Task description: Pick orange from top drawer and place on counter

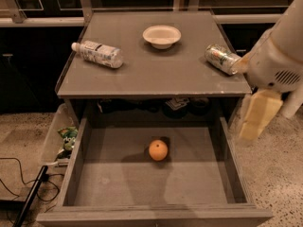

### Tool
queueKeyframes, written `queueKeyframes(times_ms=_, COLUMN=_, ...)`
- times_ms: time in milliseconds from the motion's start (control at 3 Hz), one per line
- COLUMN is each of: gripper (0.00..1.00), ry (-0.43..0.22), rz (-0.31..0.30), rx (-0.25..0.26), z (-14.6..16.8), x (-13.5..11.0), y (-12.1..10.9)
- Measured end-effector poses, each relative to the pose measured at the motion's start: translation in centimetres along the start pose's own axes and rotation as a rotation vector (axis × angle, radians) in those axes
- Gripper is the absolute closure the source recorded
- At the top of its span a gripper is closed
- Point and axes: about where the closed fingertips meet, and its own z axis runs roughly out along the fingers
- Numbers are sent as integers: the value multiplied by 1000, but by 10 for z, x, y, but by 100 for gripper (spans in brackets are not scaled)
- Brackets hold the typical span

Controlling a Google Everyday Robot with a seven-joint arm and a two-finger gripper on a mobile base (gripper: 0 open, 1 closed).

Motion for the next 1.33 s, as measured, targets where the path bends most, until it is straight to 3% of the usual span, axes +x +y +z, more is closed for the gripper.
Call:
queueKeyframes(times_ms=333, gripper=0, ry=-84, rz=-14, rx=-136, z=74, x=-20, y=39)
queueKeyframes(times_ms=667, gripper=0, ry=-201, rz=-22, rx=-173, z=158, x=-41, y=66)
queueKeyframes(times_ms=1333, gripper=0, ry=-218, rz=-30, rx=-171, z=176, x=-44, y=65)
